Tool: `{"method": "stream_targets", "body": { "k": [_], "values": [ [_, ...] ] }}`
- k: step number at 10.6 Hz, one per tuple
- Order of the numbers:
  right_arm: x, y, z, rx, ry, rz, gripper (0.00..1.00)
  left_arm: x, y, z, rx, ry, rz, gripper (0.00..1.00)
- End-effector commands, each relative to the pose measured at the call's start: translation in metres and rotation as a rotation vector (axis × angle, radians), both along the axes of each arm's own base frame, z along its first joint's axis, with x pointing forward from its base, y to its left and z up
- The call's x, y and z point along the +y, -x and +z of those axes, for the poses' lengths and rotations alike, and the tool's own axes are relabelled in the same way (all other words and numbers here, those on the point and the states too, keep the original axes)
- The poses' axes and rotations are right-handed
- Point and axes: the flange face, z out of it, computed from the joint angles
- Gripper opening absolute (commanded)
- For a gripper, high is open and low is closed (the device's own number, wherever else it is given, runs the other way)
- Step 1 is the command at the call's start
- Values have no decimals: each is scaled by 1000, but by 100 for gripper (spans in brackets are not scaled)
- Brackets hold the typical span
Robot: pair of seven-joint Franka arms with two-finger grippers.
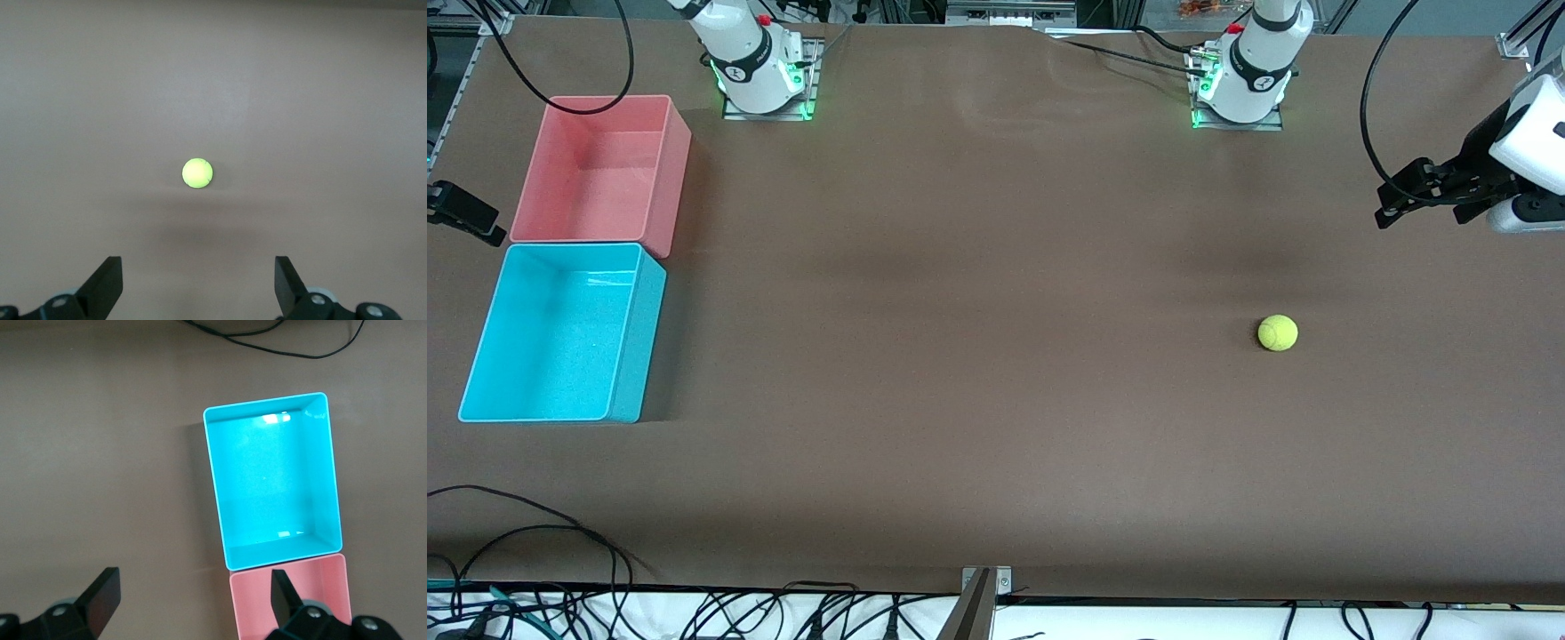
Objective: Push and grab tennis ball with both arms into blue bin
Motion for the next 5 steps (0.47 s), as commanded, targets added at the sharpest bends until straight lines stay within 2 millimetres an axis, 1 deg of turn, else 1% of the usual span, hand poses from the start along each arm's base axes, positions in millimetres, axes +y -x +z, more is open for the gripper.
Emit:
{"method": "stream_targets", "body": {
  "k": [1, 5],
  "values": [
    [-5, -4, -3, 3, -79, -14, 100, 1, -3, 6, 4, -19, 0, 100],
    [-5, -4, -5, 12, -84, -25, 100, 3, -3, 6, 4, -19, 3, 100]
  ]
}}
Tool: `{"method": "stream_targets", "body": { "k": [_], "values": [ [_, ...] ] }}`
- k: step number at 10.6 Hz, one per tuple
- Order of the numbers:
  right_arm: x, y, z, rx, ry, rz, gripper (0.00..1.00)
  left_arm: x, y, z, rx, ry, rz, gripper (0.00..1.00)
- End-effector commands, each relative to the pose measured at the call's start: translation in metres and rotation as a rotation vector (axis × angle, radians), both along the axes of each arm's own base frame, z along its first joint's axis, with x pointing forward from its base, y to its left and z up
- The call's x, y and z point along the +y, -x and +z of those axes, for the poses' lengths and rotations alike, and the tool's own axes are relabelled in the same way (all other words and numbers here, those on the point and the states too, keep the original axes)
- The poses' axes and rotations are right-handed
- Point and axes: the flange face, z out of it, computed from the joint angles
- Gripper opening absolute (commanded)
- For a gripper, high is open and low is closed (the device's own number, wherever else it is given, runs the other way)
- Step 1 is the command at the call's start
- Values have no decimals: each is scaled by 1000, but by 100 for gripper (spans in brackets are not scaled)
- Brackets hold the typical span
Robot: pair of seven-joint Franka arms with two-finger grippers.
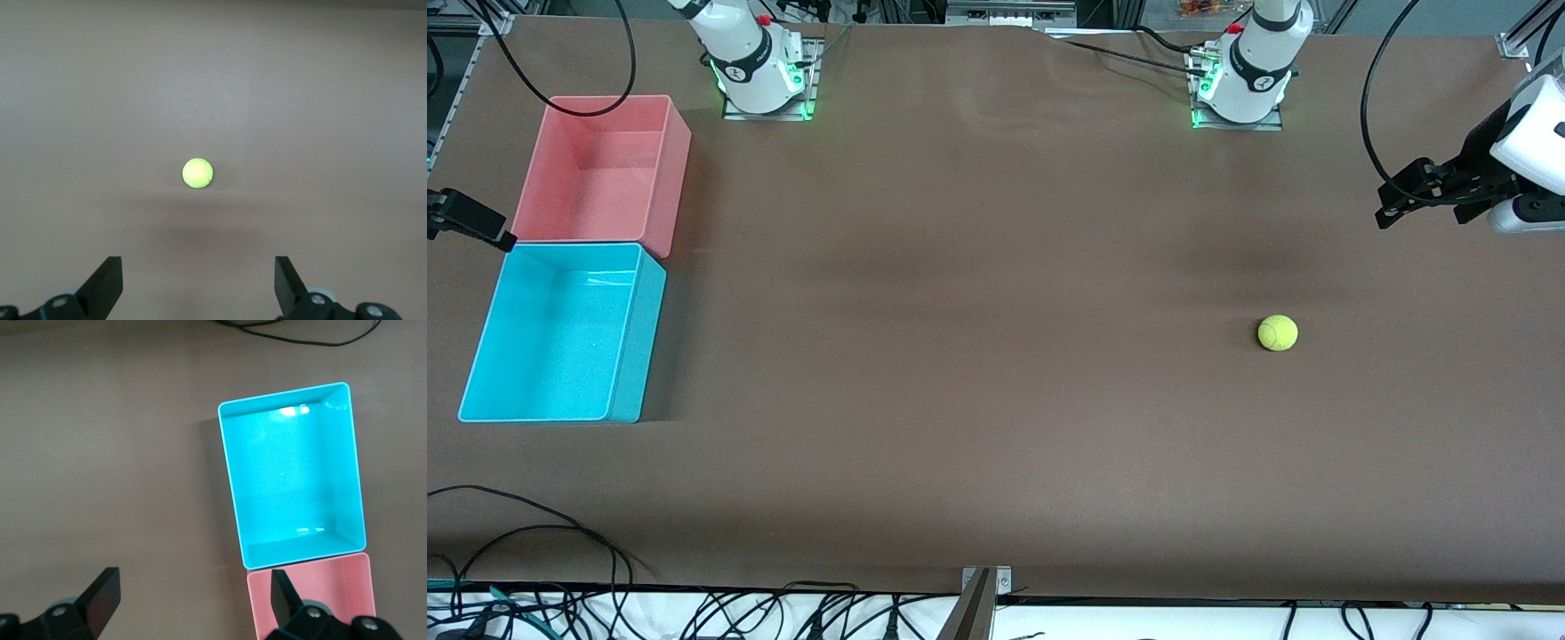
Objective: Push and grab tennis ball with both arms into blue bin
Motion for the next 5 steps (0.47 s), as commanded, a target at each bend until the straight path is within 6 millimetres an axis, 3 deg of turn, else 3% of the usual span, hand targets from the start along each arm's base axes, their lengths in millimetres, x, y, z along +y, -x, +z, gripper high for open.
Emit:
{"method": "stream_targets", "body": {
  "k": [1, 5],
  "values": [
    [-1, -1, 5, 0, -14, 4, 100, 3, -3, 6, 4, -19, 2, 100],
    [-2, -2, 1, 4, -18, 2, 100, 3, -3, 6, 4, -19, 2, 100]
  ]
}}
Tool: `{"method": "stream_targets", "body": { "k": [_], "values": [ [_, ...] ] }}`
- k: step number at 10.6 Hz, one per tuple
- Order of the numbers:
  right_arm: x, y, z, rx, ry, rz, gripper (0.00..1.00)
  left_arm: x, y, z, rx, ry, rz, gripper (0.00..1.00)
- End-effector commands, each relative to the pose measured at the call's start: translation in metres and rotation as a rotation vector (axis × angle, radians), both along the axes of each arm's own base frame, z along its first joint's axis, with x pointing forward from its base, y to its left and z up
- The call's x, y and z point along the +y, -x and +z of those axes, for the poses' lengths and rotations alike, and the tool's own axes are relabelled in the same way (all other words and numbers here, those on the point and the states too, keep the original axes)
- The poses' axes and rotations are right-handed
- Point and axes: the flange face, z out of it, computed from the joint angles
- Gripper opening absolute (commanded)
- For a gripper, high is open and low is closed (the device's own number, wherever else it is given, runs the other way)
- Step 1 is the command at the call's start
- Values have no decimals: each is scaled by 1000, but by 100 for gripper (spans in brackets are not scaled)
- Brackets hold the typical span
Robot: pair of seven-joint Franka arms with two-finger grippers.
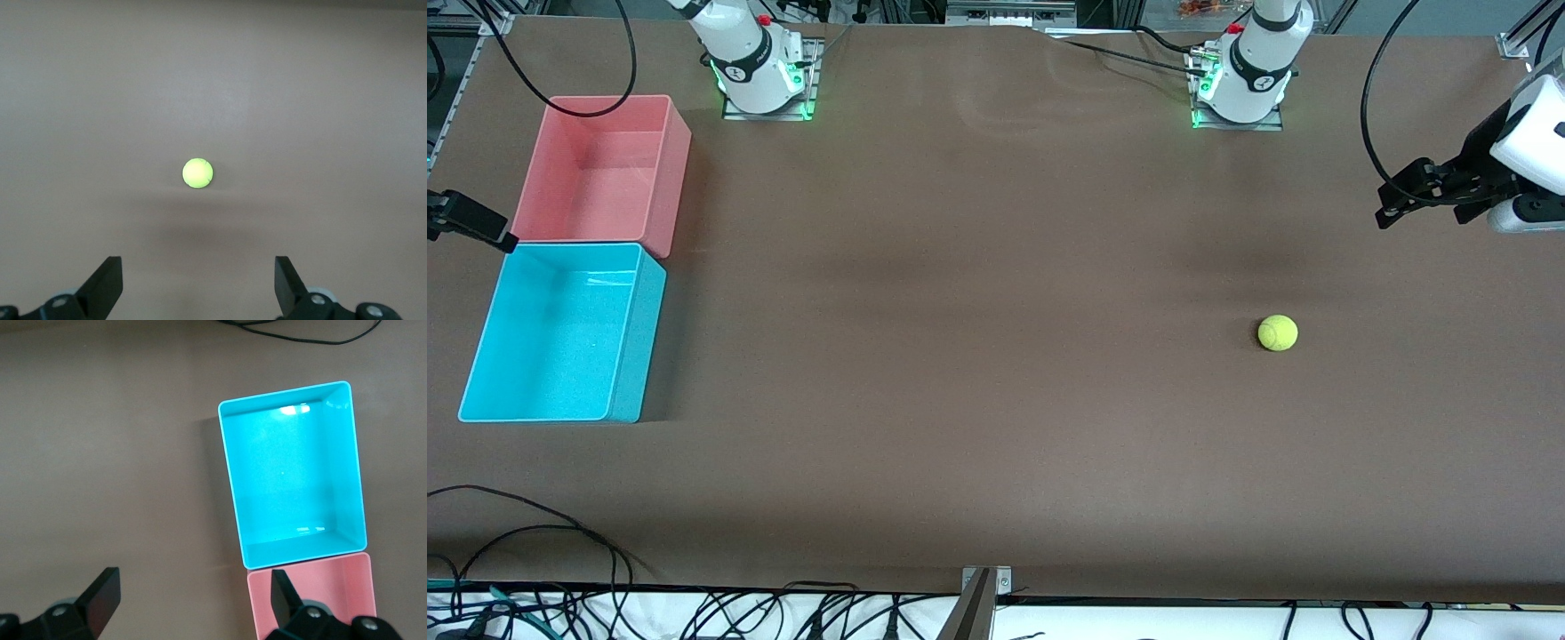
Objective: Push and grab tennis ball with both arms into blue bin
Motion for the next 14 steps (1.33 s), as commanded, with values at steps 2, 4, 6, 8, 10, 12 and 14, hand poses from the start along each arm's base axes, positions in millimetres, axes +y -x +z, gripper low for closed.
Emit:
{"method": "stream_targets", "body": {
  "k": [2, 4, 6, 8, 10, 12, 14],
  "values": [
    [-4, -1, 3, 1, -18, 4, 100, 1, -3, 6, 4, -19, -1, 100],
    [-1, -1, 4, 1, -19, -13, 100, 1, -3, 6, 4, -17, 0, 100],
    [0, -1, 3, 3, -18, -22, 100, 0, -2, 7, 4, -17, -3, 100],
    [-2, -3, -2, 13, -24, -18, 100, 1, -2, 6, 8, -18, -1, 100],
    [-1, -3, -1, 13, -12, -16, 100, 0, -2, 5, 10, -17, -3, 100],
    [2, -1, 2, 8, -8, -17, 100, 0, -3, 5, 8, -17, -3, 100],
    [-1, 7, 16, 53, 15, -16, 100, -1, -3, 6, 7, -16, -4, 100]
  ]
}}
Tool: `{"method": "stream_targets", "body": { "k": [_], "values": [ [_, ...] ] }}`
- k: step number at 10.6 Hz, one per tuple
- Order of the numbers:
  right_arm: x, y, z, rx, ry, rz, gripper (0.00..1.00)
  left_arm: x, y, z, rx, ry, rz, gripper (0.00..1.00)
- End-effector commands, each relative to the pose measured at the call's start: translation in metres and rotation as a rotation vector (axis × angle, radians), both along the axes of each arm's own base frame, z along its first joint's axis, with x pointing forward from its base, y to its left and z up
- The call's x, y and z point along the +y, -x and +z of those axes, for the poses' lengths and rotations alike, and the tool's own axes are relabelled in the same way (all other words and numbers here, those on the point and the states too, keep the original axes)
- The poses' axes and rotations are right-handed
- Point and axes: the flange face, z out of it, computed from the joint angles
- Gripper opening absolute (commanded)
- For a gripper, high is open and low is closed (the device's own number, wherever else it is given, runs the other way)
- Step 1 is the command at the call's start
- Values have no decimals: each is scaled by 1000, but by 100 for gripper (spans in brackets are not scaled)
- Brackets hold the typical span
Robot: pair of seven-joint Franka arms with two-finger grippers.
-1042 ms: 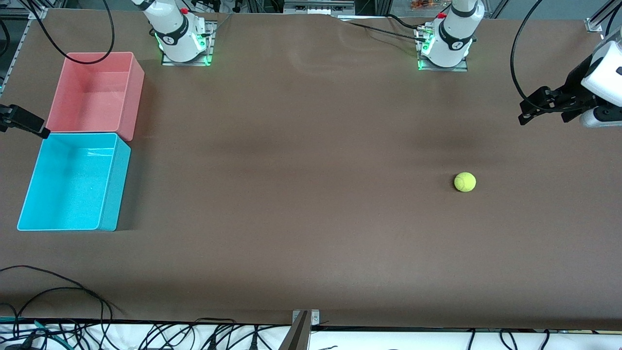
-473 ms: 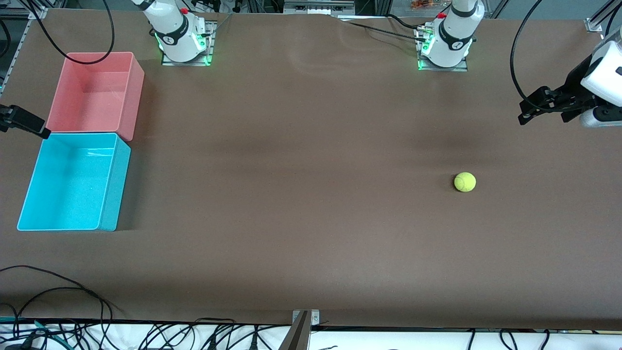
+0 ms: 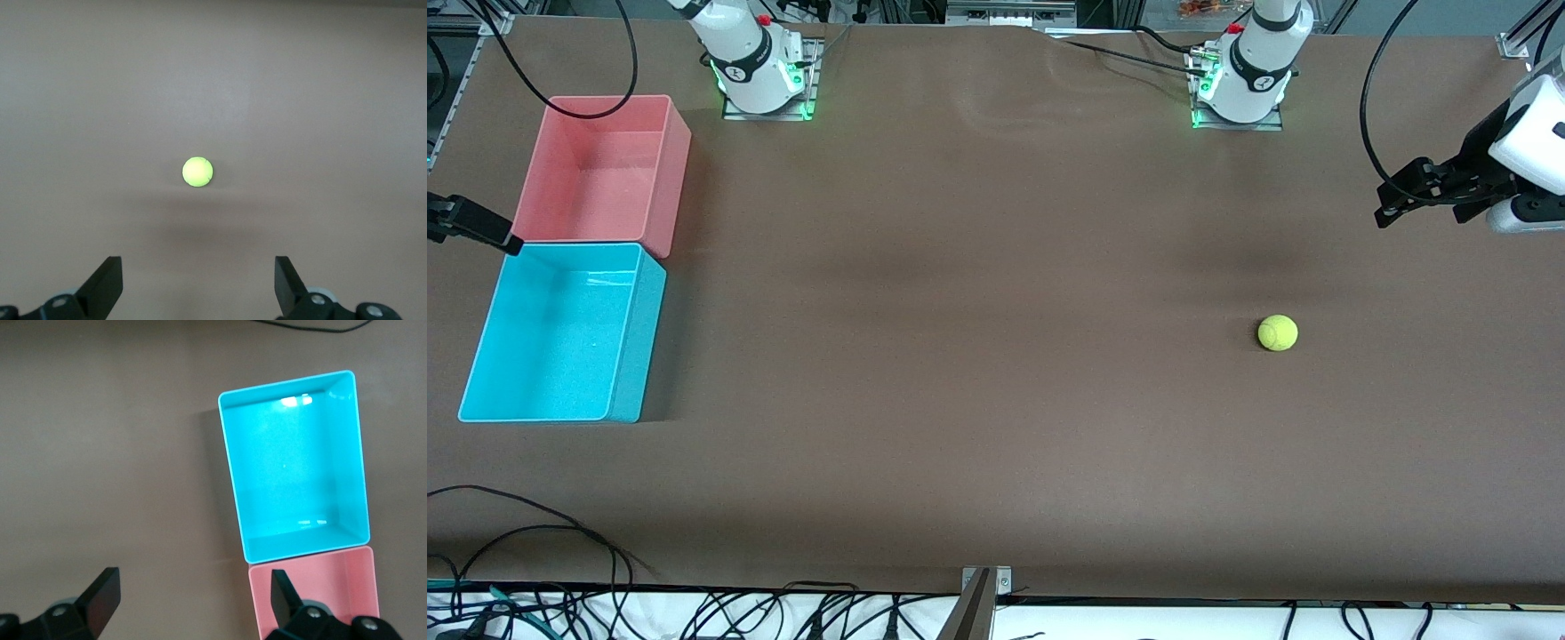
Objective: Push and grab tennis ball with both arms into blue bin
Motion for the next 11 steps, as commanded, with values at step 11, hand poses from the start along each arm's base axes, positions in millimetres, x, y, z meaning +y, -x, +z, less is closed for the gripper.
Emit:
{"method": "stream_targets", "body": {
  "k": [11],
  "values": [
    [10, -6, 1, 71, 51, 6, 100, -8, -3, 12, -10, -12, -14, 100]
  ]
}}
